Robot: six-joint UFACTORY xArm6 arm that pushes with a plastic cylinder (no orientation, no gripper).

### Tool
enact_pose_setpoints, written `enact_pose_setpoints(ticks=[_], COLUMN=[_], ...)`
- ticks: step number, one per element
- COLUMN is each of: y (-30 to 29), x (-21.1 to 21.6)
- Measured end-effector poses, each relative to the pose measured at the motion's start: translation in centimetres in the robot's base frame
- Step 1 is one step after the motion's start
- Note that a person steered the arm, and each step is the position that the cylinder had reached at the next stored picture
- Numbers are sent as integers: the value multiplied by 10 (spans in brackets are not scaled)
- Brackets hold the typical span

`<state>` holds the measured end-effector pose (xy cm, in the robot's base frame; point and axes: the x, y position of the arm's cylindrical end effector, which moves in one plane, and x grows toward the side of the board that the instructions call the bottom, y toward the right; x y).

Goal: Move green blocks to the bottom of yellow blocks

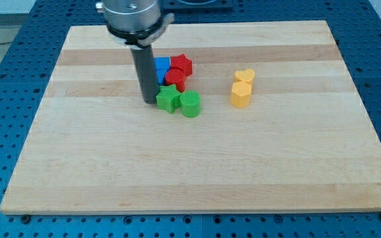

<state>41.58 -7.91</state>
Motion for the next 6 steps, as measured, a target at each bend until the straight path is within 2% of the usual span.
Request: enact_pose_setpoints(ticks=[2, 3, 4, 5, 6], y=[62, 76, 109, 118, 82], x=[10, 37, 44, 44, 37])
